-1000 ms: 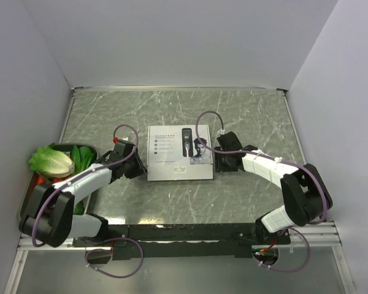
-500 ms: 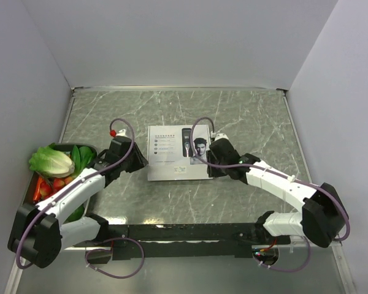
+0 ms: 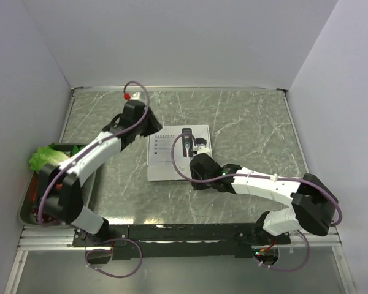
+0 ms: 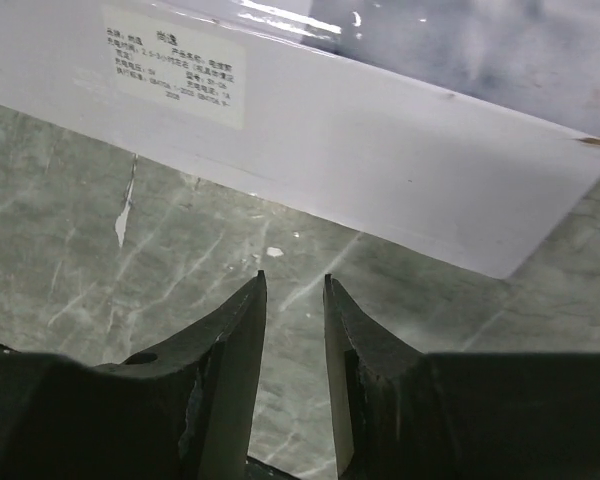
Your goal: Sort the hair-cutting tools
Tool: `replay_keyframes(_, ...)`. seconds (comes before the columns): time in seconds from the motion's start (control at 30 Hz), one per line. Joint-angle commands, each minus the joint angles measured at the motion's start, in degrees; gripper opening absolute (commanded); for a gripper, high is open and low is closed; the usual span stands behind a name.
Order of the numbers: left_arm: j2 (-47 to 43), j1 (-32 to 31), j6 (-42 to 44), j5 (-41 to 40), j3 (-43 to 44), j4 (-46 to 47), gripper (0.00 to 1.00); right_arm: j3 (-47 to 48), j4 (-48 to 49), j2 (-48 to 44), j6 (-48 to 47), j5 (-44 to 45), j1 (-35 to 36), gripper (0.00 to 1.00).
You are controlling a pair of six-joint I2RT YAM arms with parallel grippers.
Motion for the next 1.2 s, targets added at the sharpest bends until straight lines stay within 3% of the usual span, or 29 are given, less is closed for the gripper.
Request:
replay_keyframes(0.0,9.64,-0.28,3.67,0.73,12.40,2.50,0.36,0.73,6.62,3.05,3.33,3.41,1.37,0.36)
replay_keyframes(0.23,26.70,-0.19,7.72,2.22,28.94,2.08,0.37,4.58,10.41,8.77,2.37,5.51,3.22,0.26)
replay_keyframes(0.5,44.28,-0.19,10.01,3.01,45.64,-3.82,0.36,9.77,8.13,13.69,0.96,7.01,3.75,0.23)
replay_keyframes(0.7,48.77,-0.28,10.71,3.81,44.70,-4.35,0.35,13.38,7.51,18.96,1.31,6.92,3.75,0.22)
replay_keyframes(1.17,42.80,-0.72,9.92,5.39,29.06,0.48,0.30,14.61,9.88,24.06,2.01,7.19,-1.35,0.23)
